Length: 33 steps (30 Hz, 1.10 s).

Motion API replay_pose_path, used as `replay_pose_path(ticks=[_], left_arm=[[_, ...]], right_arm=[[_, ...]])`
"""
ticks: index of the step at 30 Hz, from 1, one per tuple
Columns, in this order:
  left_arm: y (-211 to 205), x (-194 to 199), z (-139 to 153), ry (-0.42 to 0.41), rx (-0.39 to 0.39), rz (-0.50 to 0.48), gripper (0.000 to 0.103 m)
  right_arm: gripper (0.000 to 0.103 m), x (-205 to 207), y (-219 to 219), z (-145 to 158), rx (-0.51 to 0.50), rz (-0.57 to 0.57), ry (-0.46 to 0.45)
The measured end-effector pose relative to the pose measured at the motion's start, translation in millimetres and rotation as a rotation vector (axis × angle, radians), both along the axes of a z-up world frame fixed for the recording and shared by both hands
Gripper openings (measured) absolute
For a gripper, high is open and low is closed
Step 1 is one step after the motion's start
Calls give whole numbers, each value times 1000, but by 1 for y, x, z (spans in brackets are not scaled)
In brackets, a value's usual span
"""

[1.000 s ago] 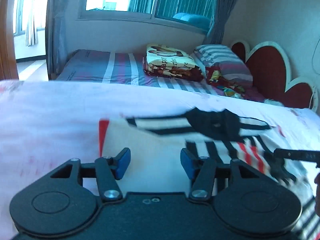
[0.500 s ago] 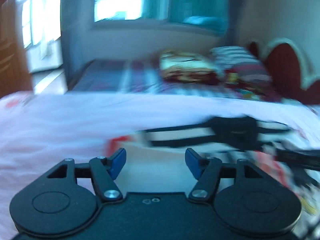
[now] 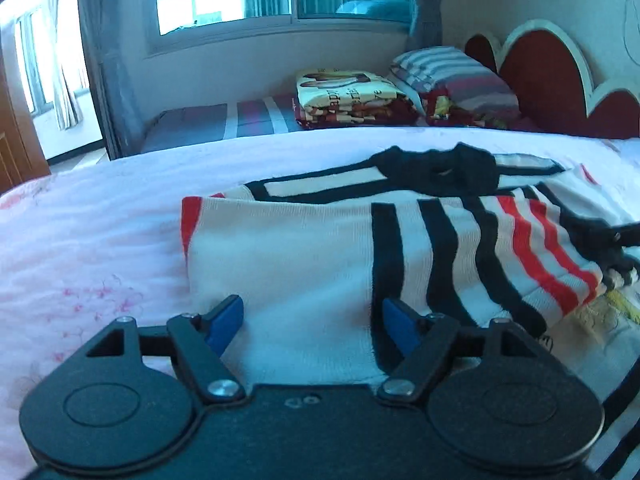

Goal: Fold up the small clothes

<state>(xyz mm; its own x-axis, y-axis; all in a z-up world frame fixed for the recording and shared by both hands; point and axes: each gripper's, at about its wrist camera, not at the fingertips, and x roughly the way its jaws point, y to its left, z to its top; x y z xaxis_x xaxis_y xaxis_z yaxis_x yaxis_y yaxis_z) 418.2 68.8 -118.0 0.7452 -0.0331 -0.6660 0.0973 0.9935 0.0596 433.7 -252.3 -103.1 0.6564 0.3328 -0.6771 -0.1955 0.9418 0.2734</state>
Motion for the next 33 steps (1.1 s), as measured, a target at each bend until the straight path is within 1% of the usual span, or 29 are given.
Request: replay_pose_path(ticks=[1, 3, 5, 7, 8, 9, 10, 11, 12, 13, 14, 15, 17, 18, 19, 20, 21, 22, 23, 24, 26, 28, 30, 33], left_arm=[[-2, 0, 5, -1, -8, 11, 72], [-11, -6, 15, -27, -30, 5, 73], [-23, -12, 16, -25, -43, -22, 74], [-38, -11, 2, 32, 11, -32, 76], [-39, -13, -1, 16, 8, -13, 76], [-40, -13, 0, 20, 1, 7, 76], [-41, -15, 4, 20, 10, 19, 74], [-44, -17, 6, 8, 25, 24, 74], [-47, -17, 4, 15, 47, 24, 75], [-49, -15, 1, 36, 59, 29, 77], [-48, -14, 1, 39, 49, 46, 79], [-47, -11, 1, 53, 42, 65, 82], [-45, -8, 4, 80, 29, 89, 83], [-47, -9, 7, 88, 38, 98, 82], [-49, -12, 11, 89, 52, 101, 78], [-50, -18, 15, 80, 65, 102, 78], [-52, -25, 18, 72, 73, 99, 79], [-52, -32, 20, 66, 83, 96, 79], [-54, -41, 22, 59, 96, 96, 79], [-55, -49, 23, 58, 103, 95, 79], [-55, -63, 24, 75, 92, 100, 79], [-55, -81, 26, 75, 72, 101, 78], [-53, -101, 28, 71, 55, 102, 78], [-43, -140, 32, 71, 33, 108, 78]], right_arm=[[11, -4, 1, 6, -14, -6, -10], [11, -12, 4, 16, -10, 18, -52], [11, -17, 6, 13, -21, 36, -50], [11, -15, 6, -1, -50, 37, -12], [11, -15, 3, -2, -32, 39, -16], [11, -13, 1, 2, -22, 38, -2], [11, -14, 0, 7, -25, 33, -7], [11, -16, -2, 11, -29, 33, -37], [11, -17, -4, 11, -32, 42, -63], [11, -14, -4, 5, -45, 52, -36], [11, -9, -3, -4, -61, 67, 1], [12, -10, -3, -4, -61, 79, -20], [13, -6, -3, -2, -61, 88, -2], [14, -4, -4, -1, -55, 91, 7], [14, -7, -7, 2, -44, 91, 14], [15, -9, -10, 6, -30, 92, 12], [27, -13, -14, 11, -18, 93, -3], [42, -19, -18, 16, -12, 91, -23], [76, -27, -23, 19, -9, 86, -41], [83, -35, -27, 23, -6, 80, -62], [83, -55, -36, 30, 2, 82, -85], [82, -75, -47, 34, 12, 68, -71], [82, -101, -64, 37, 46, 37, -66], [82, -145, -86, 42, 73, -2, -26]])
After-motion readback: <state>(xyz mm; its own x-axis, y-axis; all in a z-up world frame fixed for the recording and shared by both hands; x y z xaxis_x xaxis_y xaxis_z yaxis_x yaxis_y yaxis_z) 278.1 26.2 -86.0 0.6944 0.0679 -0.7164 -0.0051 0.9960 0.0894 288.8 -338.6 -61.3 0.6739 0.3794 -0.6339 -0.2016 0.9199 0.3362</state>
